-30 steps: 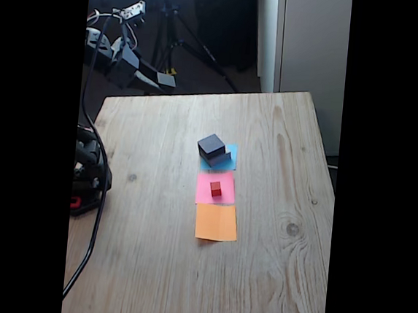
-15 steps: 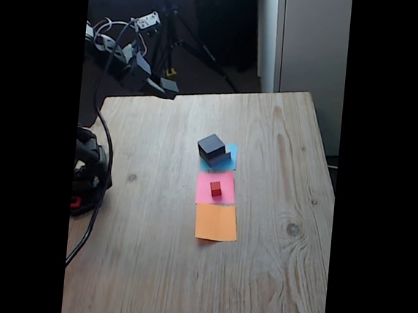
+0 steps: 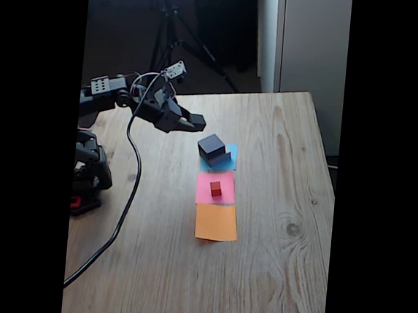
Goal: Tower of hanoi
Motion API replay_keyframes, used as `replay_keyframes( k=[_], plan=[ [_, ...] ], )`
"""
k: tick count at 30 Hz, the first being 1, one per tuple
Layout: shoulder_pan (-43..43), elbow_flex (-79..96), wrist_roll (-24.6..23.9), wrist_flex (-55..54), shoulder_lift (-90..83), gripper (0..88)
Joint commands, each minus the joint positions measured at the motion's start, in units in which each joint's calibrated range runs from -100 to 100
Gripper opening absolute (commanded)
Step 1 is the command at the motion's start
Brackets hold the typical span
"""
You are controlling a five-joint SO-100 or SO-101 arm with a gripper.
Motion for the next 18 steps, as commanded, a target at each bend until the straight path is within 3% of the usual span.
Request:
replay_keyframes(
  k=[1, 18],
  plan=[
    [-1.2, 3.3, -1.2, -10.8, 2.3, 5.2],
    [-3.9, 20.2, 4.0, -54.6, 17.7, 5.8]
  ],
)
